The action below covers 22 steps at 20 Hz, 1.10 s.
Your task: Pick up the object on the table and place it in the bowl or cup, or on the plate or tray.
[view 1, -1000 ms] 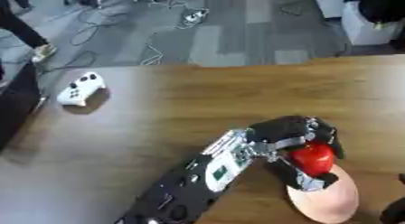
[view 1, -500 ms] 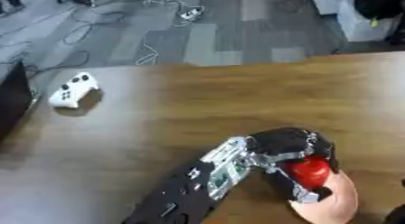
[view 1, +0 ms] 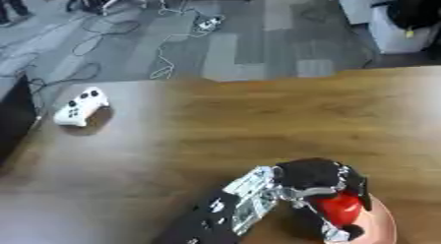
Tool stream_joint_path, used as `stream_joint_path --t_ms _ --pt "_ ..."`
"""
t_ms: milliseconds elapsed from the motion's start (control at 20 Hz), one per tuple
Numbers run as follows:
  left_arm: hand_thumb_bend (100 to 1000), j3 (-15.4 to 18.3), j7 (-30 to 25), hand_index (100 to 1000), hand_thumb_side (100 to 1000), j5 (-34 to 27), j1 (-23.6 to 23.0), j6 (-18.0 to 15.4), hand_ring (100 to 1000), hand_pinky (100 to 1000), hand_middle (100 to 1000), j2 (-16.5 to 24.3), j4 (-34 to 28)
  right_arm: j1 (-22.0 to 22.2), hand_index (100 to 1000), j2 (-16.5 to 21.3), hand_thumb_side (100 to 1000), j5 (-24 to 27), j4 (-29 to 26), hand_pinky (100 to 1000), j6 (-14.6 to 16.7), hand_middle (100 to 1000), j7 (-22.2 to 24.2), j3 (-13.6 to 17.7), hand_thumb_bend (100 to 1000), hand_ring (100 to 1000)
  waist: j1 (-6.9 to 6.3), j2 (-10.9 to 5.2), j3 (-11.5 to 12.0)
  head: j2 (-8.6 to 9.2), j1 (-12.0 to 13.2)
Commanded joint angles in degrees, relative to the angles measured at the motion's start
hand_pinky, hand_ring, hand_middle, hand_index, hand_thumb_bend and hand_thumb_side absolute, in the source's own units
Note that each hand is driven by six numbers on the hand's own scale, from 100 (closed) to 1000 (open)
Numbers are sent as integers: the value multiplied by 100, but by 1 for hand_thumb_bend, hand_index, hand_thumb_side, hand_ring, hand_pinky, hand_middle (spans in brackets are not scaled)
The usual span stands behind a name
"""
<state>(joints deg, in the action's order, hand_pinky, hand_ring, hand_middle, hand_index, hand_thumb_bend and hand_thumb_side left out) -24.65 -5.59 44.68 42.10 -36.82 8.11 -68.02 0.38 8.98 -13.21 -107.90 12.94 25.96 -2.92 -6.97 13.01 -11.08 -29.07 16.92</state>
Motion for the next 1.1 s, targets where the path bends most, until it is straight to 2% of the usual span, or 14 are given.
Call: stream_joint_path --t_ms 50,650,850,900,1000,1050,1100 --pt "100 13 51 662 133 104 44 -29 307 100 506 55 -27 -33 1000 -19 911 -30 -107 542 35 556 -16 0 100 565 38 -64 -19 115 63" --pt "100 -5 136 663 132 329 92 -94 309 100 506 -159 106 -32 1000 -3 904 -32 -125 543 52 556 -14 6 100 565 16 -70 -111 154 133" --pt "100 -14 174 729 283 420 77 -125 416 100 584 -200 129 -42 1000 5 905 -28 -128 543 51 557 -8 7 100 566 -1 -63 -131 158 133" --pt "113 -16 187 751 367 447 73 -139 468 150 624 -196 131 -44 1000 8 903 -28 -130 543 51 557 -7 8 100 566 -4 -62 -130 158 129" --pt "142 -13 218 782 458 512 71 -158 513 206 666 -184 134 -45 1000 14 903 -25 -131 543 51 557 -6 10 100 566 -8 -65 -125 157 124" --pt "134 -7 234 775 434 547 71 -163 502 190 656 -179 133 -46 1000 16 902 -24 -130 543 50 557 -5 11 100 566 -10 -66 -122 157 122" --pt "178 -1 247 817 556 586 74 -165 564 283 709 -173 130 -45 1000 19 903 -23 -130 544 49 557 -4 11 100 566 -11 -68 -117 157 121"
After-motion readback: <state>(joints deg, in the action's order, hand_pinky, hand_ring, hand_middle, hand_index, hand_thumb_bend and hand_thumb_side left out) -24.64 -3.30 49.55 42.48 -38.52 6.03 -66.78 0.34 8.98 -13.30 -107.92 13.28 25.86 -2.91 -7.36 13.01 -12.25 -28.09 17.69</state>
